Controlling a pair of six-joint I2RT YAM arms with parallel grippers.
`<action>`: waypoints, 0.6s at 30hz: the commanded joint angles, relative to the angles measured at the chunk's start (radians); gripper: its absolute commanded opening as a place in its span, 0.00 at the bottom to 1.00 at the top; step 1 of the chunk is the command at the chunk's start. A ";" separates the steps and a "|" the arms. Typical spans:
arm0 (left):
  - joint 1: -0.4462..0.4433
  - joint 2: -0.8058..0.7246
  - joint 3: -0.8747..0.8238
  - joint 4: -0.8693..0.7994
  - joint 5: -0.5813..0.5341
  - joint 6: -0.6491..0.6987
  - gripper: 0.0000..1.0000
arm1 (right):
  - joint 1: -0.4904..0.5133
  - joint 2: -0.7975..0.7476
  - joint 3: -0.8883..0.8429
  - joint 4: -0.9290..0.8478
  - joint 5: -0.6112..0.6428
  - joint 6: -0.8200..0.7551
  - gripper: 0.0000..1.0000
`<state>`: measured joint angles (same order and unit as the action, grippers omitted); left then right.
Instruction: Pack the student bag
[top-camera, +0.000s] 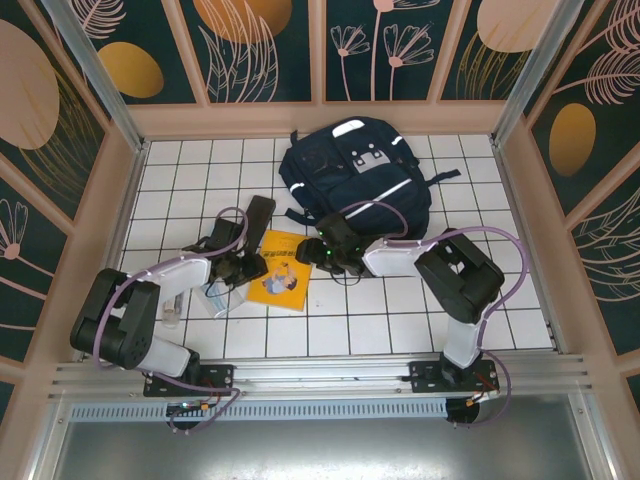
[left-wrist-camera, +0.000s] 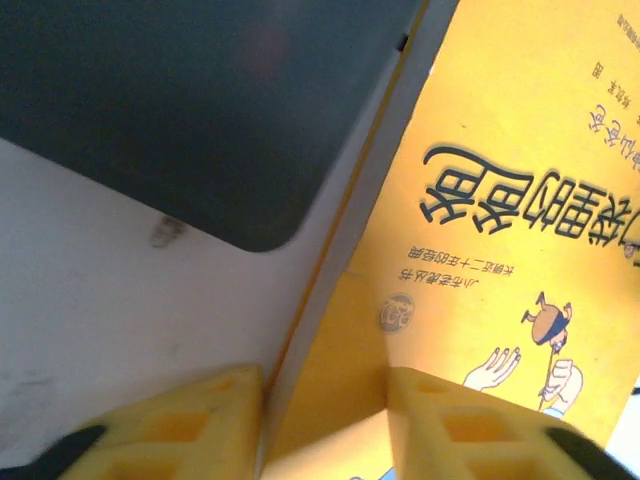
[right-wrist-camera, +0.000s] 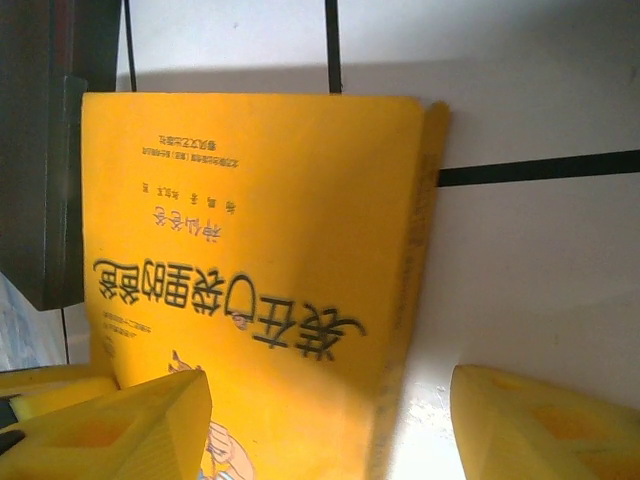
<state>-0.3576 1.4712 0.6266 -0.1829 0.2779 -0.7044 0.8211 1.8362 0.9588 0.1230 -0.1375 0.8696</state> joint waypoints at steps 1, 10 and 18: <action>-0.038 0.016 -0.038 0.083 0.109 -0.038 0.29 | 0.026 0.038 0.016 0.061 -0.081 0.019 0.64; -0.101 0.079 -0.066 0.245 0.195 -0.156 0.24 | 0.021 -0.089 -0.003 0.104 -0.116 0.005 0.64; -0.101 0.101 -0.067 0.294 0.197 -0.185 0.27 | 0.021 -0.120 -0.070 0.210 -0.185 -0.014 0.57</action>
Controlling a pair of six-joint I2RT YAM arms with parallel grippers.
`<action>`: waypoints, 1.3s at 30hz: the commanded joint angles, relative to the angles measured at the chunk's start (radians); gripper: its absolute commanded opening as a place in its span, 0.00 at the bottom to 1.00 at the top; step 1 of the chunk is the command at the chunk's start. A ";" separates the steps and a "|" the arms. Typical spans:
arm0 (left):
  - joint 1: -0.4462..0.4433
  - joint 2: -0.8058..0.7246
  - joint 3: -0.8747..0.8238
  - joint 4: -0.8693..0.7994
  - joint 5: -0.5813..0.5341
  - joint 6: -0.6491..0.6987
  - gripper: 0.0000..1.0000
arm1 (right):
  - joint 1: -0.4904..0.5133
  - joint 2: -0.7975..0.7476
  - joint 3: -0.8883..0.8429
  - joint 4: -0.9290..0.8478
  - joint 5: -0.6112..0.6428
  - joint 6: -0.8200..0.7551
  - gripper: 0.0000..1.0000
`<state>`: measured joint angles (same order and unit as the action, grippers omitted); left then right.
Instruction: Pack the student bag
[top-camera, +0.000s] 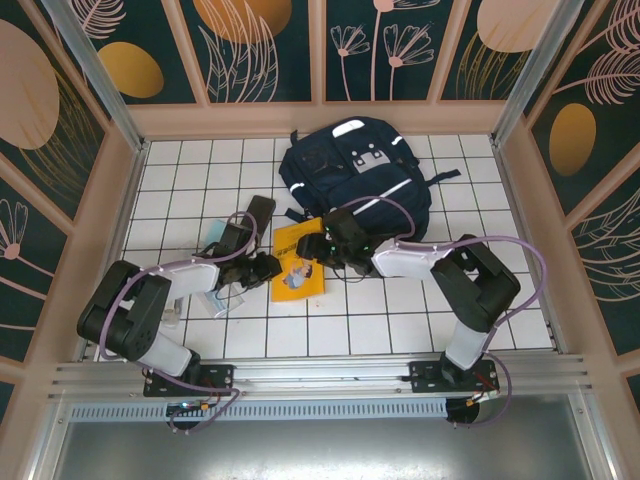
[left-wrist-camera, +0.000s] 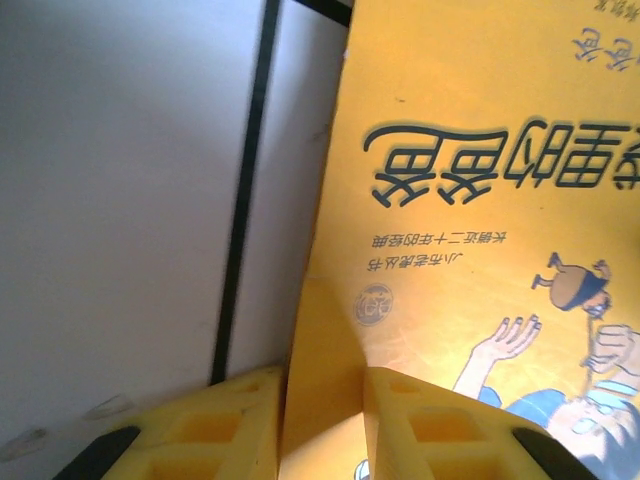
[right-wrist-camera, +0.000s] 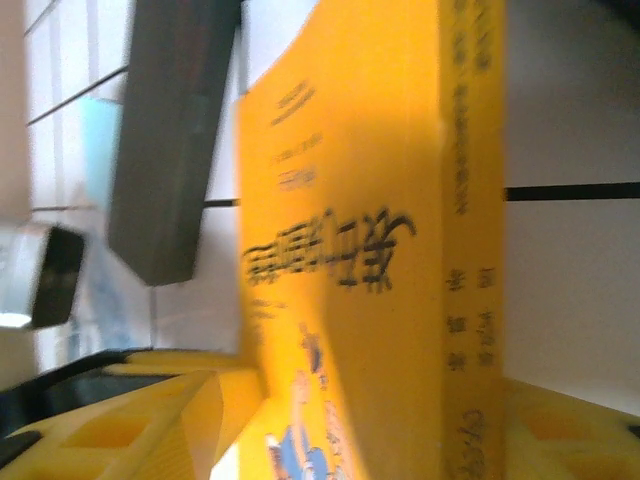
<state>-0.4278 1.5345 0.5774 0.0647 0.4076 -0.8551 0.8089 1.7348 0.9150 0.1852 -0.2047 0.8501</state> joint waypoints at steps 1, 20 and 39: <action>-0.032 0.041 -0.020 0.060 0.071 -0.043 0.27 | 0.035 -0.008 -0.032 0.167 -0.133 0.014 0.55; 0.026 -0.022 0.228 0.199 0.074 -0.016 0.88 | -0.234 -0.205 0.041 -0.039 -0.432 -0.298 0.00; -0.023 0.123 0.321 0.677 0.363 -0.126 0.88 | -0.446 -0.283 -0.014 0.306 -0.760 -0.146 0.00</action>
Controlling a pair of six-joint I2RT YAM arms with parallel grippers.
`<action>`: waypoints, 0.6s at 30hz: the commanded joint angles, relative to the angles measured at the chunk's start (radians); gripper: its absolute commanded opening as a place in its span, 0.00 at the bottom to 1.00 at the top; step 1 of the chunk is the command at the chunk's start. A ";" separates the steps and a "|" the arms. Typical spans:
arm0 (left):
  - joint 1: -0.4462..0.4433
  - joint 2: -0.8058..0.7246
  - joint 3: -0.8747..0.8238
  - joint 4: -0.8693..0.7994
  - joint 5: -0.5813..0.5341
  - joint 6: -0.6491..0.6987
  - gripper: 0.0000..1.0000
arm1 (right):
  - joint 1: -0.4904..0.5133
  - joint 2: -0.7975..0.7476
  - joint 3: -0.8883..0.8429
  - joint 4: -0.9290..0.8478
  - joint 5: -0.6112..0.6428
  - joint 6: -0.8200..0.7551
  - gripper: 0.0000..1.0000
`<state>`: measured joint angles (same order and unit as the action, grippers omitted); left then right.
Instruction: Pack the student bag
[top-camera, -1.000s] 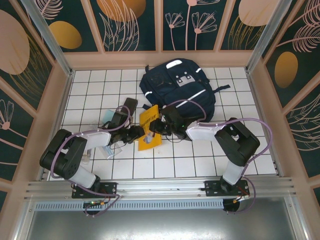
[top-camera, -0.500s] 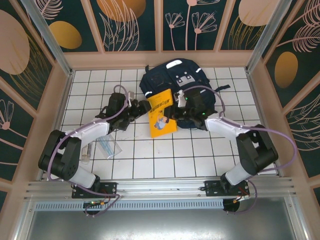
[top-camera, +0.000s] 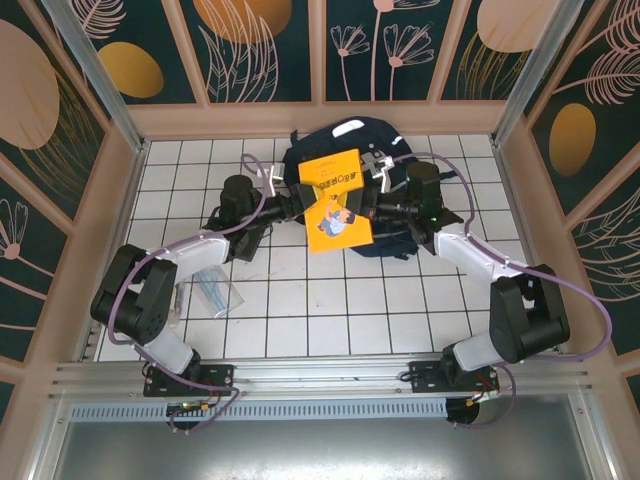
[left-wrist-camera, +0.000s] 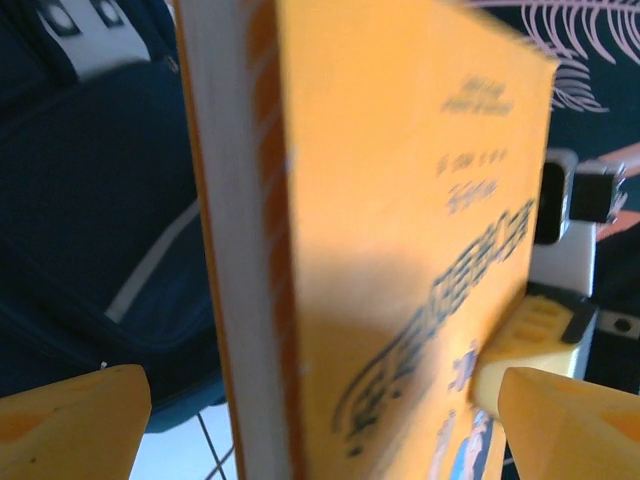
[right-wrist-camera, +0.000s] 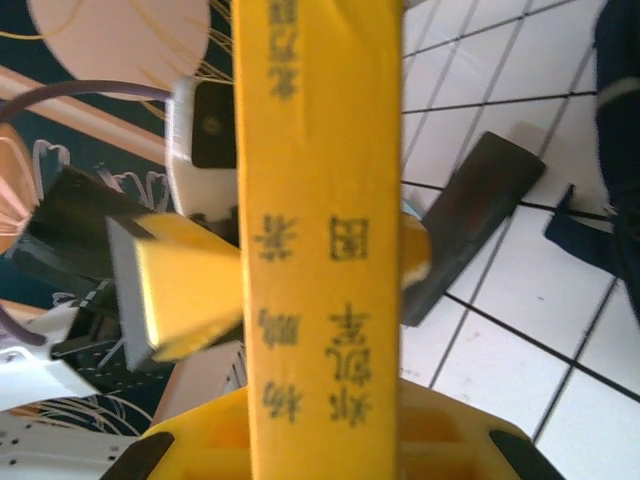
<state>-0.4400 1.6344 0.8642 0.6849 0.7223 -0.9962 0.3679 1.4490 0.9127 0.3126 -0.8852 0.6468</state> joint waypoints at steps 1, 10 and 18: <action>-0.012 0.030 0.038 0.060 0.053 0.010 0.85 | -0.005 0.009 -0.013 0.189 -0.080 0.064 0.00; -0.012 0.027 0.051 0.082 0.045 -0.014 0.07 | -0.012 0.058 0.017 0.037 0.046 -0.032 0.00; -0.012 0.023 0.023 0.209 -0.163 -0.123 0.00 | -0.002 0.011 -0.028 -0.021 0.324 0.122 0.99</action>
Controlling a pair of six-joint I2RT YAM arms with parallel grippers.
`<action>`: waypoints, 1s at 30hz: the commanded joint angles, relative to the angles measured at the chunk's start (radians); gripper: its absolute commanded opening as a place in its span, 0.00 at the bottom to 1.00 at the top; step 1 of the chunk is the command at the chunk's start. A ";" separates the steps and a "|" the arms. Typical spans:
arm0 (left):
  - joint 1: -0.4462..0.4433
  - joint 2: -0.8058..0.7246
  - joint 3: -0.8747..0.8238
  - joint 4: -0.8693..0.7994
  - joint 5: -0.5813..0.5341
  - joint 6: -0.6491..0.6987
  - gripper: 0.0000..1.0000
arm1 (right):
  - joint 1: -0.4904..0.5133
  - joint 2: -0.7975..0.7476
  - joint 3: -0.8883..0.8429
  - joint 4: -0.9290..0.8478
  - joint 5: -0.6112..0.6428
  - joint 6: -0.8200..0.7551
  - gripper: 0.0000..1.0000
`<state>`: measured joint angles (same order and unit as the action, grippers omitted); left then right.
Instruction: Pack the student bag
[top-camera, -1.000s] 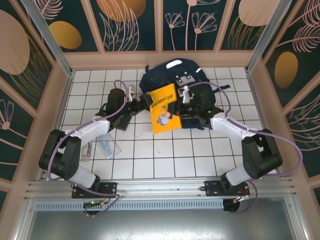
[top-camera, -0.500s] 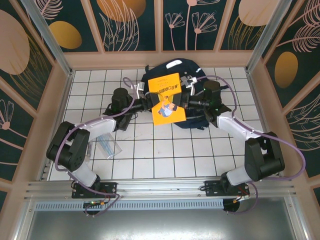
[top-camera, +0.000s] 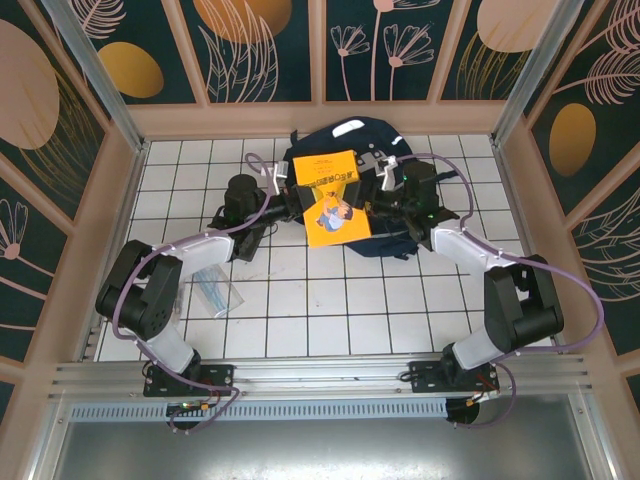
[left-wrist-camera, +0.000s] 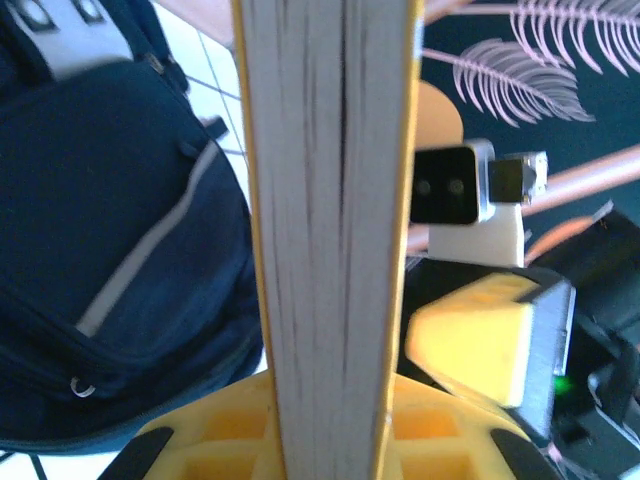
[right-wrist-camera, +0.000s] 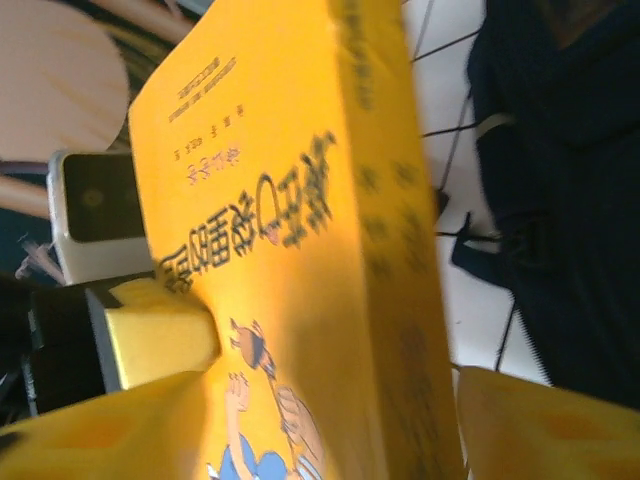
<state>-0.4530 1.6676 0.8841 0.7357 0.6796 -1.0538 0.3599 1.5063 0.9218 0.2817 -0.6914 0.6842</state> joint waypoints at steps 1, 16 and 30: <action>0.000 -0.005 -0.002 0.193 -0.156 -0.093 0.00 | 0.010 -0.061 -0.072 0.039 0.142 0.119 0.99; -0.062 0.114 -0.034 0.550 -0.392 -0.358 0.00 | 0.171 -0.134 -0.309 0.507 0.363 0.328 0.99; -0.093 0.135 -0.035 0.553 -0.395 -0.421 0.12 | 0.162 -0.063 -0.285 0.679 0.414 0.320 0.05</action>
<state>-0.5358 1.8004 0.8318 1.1751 0.2630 -1.4532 0.5262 1.4590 0.6170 0.9066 -0.3187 1.0290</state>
